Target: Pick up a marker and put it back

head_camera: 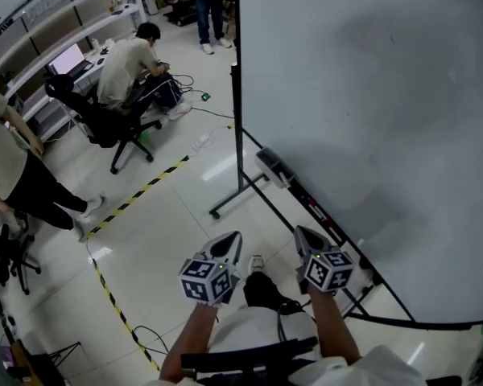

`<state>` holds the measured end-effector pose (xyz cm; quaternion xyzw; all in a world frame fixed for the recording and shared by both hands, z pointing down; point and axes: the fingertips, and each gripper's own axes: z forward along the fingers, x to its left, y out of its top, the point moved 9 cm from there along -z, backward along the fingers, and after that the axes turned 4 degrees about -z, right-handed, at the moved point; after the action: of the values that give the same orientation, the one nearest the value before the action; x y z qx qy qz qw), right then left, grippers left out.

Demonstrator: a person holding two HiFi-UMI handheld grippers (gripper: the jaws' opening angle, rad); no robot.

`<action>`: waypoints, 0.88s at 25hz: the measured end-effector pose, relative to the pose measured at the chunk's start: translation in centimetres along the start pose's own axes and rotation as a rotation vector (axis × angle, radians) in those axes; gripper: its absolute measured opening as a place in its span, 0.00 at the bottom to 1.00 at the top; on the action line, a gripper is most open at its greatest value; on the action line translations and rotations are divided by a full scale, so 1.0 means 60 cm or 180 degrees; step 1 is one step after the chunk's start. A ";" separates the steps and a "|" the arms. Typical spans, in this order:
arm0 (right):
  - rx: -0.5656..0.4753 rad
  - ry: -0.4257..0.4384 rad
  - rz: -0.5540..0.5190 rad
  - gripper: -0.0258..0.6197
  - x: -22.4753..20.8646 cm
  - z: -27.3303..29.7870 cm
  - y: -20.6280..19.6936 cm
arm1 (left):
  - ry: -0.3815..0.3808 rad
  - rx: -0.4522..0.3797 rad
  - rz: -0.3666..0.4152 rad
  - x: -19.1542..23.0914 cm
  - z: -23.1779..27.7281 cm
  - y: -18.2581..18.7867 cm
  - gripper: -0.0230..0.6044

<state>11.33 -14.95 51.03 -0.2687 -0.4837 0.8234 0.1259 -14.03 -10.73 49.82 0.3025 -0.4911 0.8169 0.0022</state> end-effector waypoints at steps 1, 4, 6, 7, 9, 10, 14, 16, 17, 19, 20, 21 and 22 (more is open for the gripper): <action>-0.0006 -0.0007 -0.0002 0.05 -0.003 0.007 0.007 | -0.0006 0.0007 0.0007 0.003 0.007 0.007 0.03; -0.0013 -0.0031 -0.0003 0.05 -0.015 0.026 0.024 | -0.0023 0.0025 0.0024 0.011 0.029 0.022 0.03; -0.0021 -0.0055 0.0002 0.05 -0.023 0.035 0.031 | -0.0036 0.0048 0.0030 0.015 0.042 0.028 0.03; -0.0023 -0.0068 0.0004 0.05 -0.026 0.039 0.034 | -0.0044 0.0064 0.0034 0.017 0.050 0.031 0.03; -0.0030 -0.0093 0.0005 0.05 -0.034 0.050 0.040 | -0.0063 0.0095 0.0057 0.020 0.065 0.038 0.03; -0.0034 -0.0107 0.0003 0.05 -0.038 0.055 0.044 | -0.0072 0.0107 0.0071 0.022 0.073 0.042 0.03; 0.0040 -0.0201 -0.0032 0.07 -0.053 0.081 0.057 | -0.0092 0.0125 0.0092 0.028 0.101 0.063 0.03; 0.0106 -0.0271 -0.0059 0.12 -0.062 0.096 0.064 | -0.0107 0.0133 0.0096 0.029 0.115 0.073 0.03; 0.0135 -0.0296 -0.0064 0.23 -0.067 0.104 0.068 | -0.0115 0.0143 0.0105 0.029 0.122 0.077 0.03; 0.0185 -0.0327 -0.0072 0.32 -0.076 0.122 0.075 | -0.0127 0.0165 0.0129 0.030 0.138 0.086 0.03; 0.0207 -0.0338 -0.0079 0.34 -0.081 0.132 0.078 | -0.0132 0.0177 0.0139 0.030 0.146 0.091 0.03; 0.0234 -0.0346 -0.0089 0.36 -0.085 0.143 0.079 | -0.0138 0.0189 0.0146 0.031 0.154 0.094 0.03; 0.0266 -0.0356 -0.0100 0.37 -0.090 0.154 0.079 | -0.0143 0.0200 0.0151 0.033 0.162 0.097 0.03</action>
<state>10.77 -26.60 52.22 -0.2091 -0.4594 0.8545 0.1227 -12.61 -22.14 49.36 0.3090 -0.4721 0.8247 -0.0377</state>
